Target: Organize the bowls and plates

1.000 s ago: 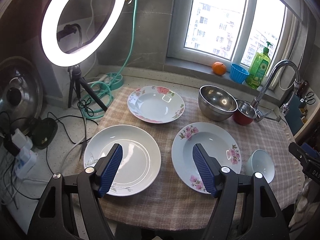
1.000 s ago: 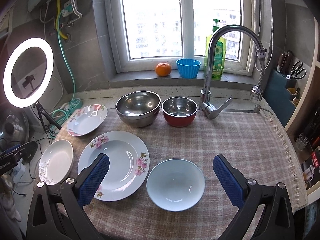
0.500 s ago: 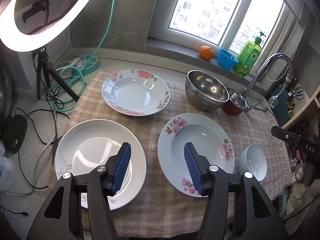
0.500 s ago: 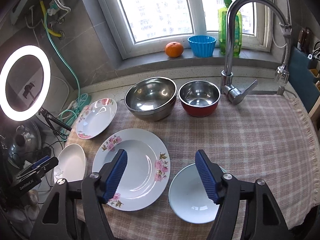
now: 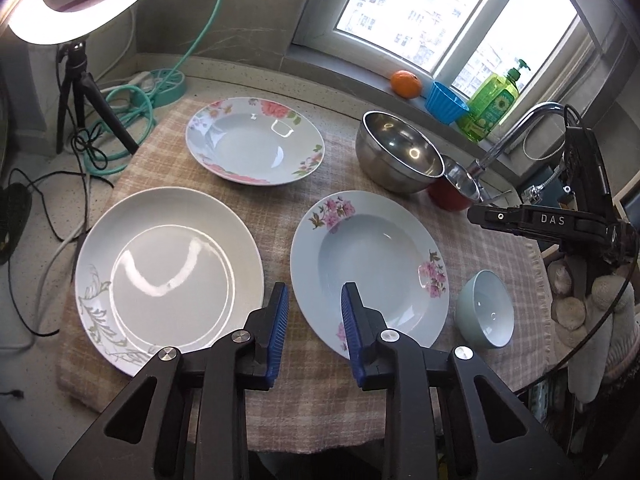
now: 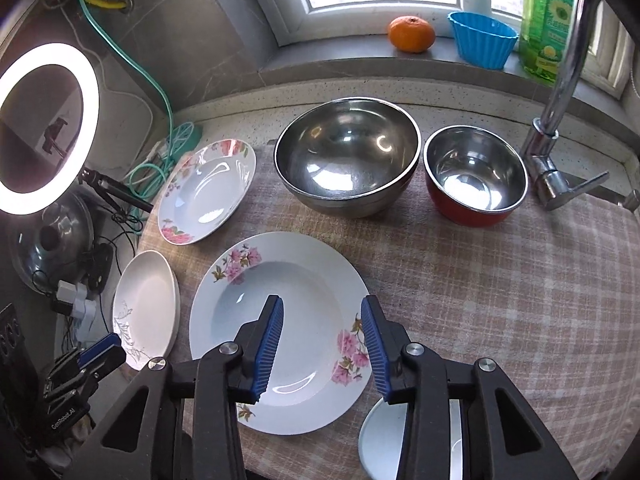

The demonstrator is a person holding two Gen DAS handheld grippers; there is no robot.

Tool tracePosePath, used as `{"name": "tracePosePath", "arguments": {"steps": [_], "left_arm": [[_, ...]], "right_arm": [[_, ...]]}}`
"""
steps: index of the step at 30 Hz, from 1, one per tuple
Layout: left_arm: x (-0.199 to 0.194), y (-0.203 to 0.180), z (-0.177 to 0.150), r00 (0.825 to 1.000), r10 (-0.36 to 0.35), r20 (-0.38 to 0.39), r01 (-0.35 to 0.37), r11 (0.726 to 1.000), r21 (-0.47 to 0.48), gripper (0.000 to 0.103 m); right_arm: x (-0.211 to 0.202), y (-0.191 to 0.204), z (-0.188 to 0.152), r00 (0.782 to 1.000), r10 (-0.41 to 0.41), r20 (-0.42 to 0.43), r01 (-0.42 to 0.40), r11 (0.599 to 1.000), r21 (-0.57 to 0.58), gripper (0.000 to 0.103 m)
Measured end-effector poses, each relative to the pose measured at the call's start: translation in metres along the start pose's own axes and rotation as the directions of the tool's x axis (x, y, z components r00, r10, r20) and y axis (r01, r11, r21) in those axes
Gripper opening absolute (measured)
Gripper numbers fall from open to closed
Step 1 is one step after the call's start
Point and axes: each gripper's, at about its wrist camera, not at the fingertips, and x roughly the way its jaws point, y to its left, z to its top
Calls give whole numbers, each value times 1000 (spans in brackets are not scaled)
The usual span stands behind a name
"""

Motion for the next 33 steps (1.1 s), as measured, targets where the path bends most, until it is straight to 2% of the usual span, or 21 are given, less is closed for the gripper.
{"name": "tracePosePath", "arguments": {"steps": [2, 5, 7, 8, 14, 18, 21, 25, 33], "left_arm": [[3, 1, -6, 1000, 14, 0, -14, 999, -53, 23], [6, -1, -17, 999, 44, 5, -43, 990, -135, 19], [8, -2, -24, 998, 55, 9, -53, 980, -190, 18], [9, -2, -28, 998, 60, 9, -57, 973, -222, 17], [15, -2, -51, 995, 94, 15, -82, 924, -374, 12], [24, 4, -61, 998, 69, -2, -62, 884, -463, 12], [31, 6, -61, 999, 39, -15, -41, 868, -495, 12], [36, 5, -56, 999, 40, -14, -42, 873, -485, 12], [48, 9, -56, 999, 17, -43, -36, 865, -500, 12]], "right_arm": [[10, -4, 7, 999, 14, -40, -15, 1000, -28, 28], [24, -14, 15, 994, 41, -97, -46, 998, -46, 26], [32, -21, 19, 987, 85, -137, -91, 995, -40, 22], [36, -23, 21, 983, 98, -154, -106, 993, -45, 19], [57, -32, 25, 965, 139, -224, -162, 983, -89, 17], [66, -35, 27, 956, 155, -250, -184, 978, -95, 15], [71, -35, 28, 953, 159, -258, -190, 977, -99, 14], [73, -37, 31, 955, 161, -249, -189, 978, -92, 12], [80, -40, 35, 953, 169, -252, -194, 978, -79, 12]]}}
